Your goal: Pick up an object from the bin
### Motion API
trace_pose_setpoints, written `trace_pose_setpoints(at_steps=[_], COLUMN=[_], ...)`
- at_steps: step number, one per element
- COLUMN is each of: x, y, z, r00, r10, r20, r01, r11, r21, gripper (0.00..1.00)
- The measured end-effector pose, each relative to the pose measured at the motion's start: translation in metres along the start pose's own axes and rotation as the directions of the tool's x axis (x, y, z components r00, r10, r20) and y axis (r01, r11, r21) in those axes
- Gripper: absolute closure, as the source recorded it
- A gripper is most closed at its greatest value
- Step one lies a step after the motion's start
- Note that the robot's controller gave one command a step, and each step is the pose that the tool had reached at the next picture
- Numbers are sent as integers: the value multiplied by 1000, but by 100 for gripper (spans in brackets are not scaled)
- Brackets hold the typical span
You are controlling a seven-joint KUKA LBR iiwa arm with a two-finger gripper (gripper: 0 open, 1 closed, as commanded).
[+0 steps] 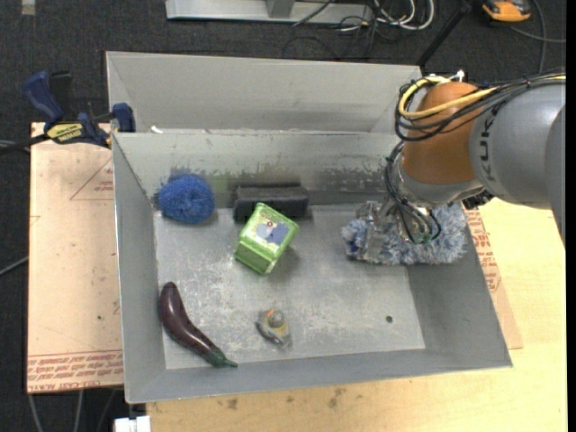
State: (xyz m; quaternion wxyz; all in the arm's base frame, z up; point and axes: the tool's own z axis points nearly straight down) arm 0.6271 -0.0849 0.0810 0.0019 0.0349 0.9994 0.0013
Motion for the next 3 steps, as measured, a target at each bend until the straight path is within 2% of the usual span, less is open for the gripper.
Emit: trace_pose_setpoints(at_steps=[2, 3], x=[1, 0], y=[0, 0], z=[-16, -29], r00=[1000, 1000], r10=[0, -1], r20=[-5, 0], r01=[0, 1], r11=[1000, 1000], r21=[0, 1], gripper=[100, 100])
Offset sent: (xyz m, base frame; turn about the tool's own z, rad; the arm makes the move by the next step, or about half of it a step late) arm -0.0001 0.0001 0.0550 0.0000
